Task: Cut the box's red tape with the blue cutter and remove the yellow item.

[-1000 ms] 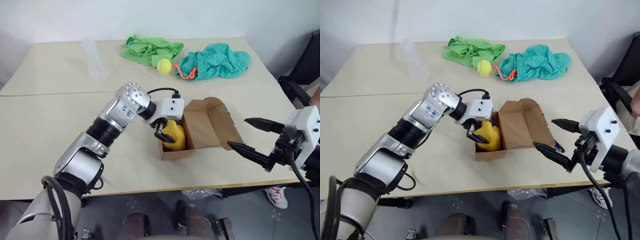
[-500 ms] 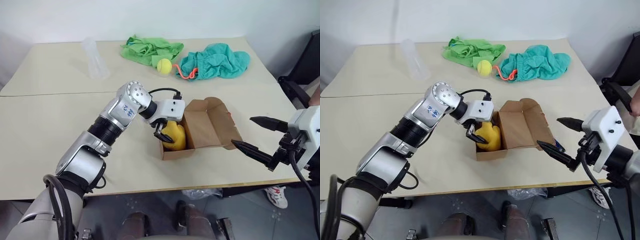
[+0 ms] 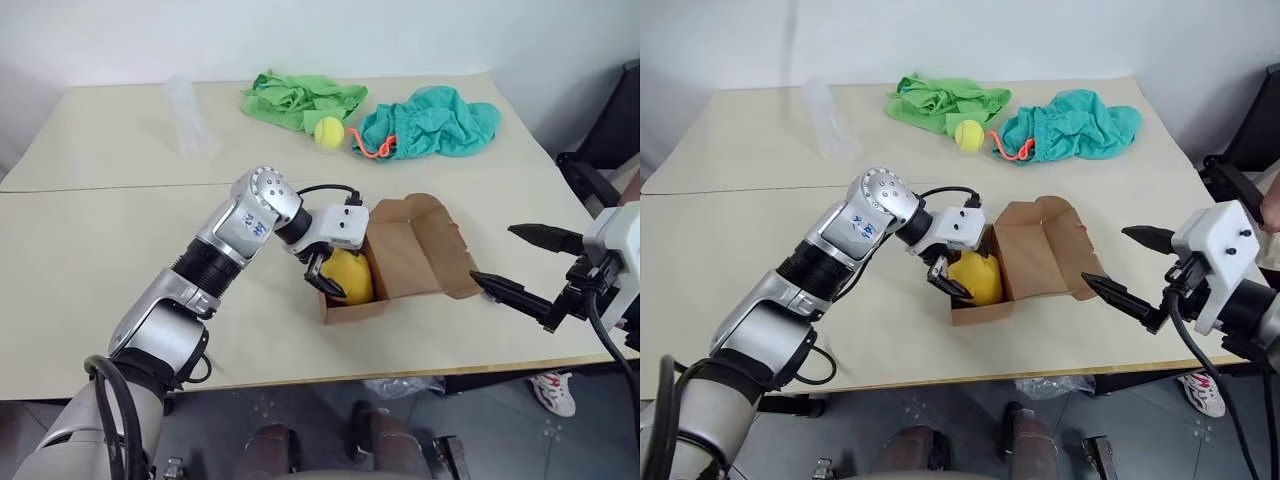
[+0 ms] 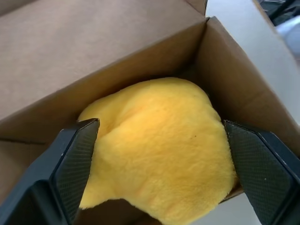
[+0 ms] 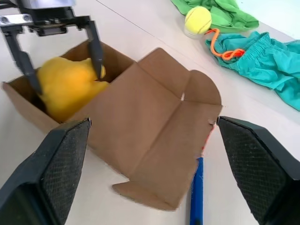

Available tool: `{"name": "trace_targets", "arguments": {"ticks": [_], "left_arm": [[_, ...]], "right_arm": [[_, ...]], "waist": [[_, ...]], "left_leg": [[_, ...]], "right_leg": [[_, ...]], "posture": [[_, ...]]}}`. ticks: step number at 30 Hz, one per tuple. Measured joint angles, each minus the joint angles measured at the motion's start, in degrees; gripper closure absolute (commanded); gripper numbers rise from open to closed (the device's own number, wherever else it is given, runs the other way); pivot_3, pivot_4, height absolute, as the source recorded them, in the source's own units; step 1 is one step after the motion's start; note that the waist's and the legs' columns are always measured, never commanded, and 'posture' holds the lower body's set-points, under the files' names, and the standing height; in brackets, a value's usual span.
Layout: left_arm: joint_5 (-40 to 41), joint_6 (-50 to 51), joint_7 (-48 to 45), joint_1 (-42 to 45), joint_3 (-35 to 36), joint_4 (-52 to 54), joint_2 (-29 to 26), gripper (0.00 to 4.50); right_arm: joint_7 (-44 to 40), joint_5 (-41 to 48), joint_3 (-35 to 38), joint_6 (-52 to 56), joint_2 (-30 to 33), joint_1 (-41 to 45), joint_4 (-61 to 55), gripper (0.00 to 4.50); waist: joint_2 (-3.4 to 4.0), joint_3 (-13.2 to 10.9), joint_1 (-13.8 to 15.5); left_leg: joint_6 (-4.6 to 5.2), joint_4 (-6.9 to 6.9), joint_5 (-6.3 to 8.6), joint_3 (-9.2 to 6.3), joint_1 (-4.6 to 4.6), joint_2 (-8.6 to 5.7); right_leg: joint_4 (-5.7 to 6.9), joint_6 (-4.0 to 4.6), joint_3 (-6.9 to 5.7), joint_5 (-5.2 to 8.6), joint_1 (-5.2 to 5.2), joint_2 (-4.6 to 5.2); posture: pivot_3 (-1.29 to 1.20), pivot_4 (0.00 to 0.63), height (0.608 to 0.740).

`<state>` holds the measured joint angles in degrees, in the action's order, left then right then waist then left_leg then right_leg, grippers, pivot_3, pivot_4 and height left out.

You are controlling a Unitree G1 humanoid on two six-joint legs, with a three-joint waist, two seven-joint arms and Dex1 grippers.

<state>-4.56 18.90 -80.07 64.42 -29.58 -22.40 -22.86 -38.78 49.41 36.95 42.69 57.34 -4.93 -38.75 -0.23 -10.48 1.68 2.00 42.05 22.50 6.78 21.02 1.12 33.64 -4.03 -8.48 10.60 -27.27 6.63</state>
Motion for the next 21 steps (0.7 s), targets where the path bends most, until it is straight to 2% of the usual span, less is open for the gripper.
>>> {"name": "trace_targets", "arguments": {"ticks": [1, 4, 16, 18, 21], "left_arm": [[0.0, 0.2, -0.2, 0.0, 0.0, 0.1, 0.0, 0.03], [-0.3, 0.4, -0.8, -0.1, -0.1, 1.2, -0.6, 0.57], [-1.3, -0.9, 0.4, -0.1, -0.1, 1.0, -0.5, 4.23], [-1.2, -0.9, 0.5, -0.1, -0.1, 1.0, -0.5, 4.48], [-0.9, -0.7, 1.7, 0.1, 1.2, 0.4, -0.3, 4.48]], "right_arm": [[-0.1, 0.0, 0.0, 0.0, 0.0, 0.1, 0.0, 0.00], [-0.4, -0.5, 0.0, 0.0, 0.0, 0.1, 0.4, 0.00], [-1.6, -2.1, -0.1, 0.0, 0.1, 1.6, 1.2, 0.00], [-1.7, -2.3, -0.1, 0.0, 0.2, 1.6, 1.3, 0.00], [-2.3, -2.3, 0.0, 0.0, 0.2, 1.5, 1.3, 0.00]], "waist": [[0.00, 0.0, 0.0], [0.00, 0.0, 0.0], [0.00, 0.0, 0.0], [0.00, 0.0, 0.0], [0.00, 0.0, 0.0]], "left_leg": [[0.00, 0.00, 0.00, 0.00, 0.00, 0.00], [0.01, 0.00, 0.00, 0.01, 0.00, 0.00], [0.04, 0.02, -0.01, 0.04, -0.01, -0.04], [0.04, 0.03, -0.01, 0.04, -0.01, -0.04], [0.04, 0.03, -0.01, 0.04, -0.01, -0.04]], "right_leg": [[0.00, 0.00, 0.01, 0.00, 0.00, 0.00], [0.00, -0.01, 0.02, 0.00, 0.00, 0.00], [0.02, -0.04, 0.05, -0.03, 0.00, 0.02], [0.02, -0.04, 0.05, -0.03, 0.00, 0.02], [0.03, -0.04, 0.06, -0.03, 0.00, 0.02]], "posture": [[0.00, 0.150, 0.740], [0.00, 0.150, 0.740], [0.00, 0.150, 0.740], [0.00, 0.150, 0.740], [0.00, 0.150, 0.740]]}}
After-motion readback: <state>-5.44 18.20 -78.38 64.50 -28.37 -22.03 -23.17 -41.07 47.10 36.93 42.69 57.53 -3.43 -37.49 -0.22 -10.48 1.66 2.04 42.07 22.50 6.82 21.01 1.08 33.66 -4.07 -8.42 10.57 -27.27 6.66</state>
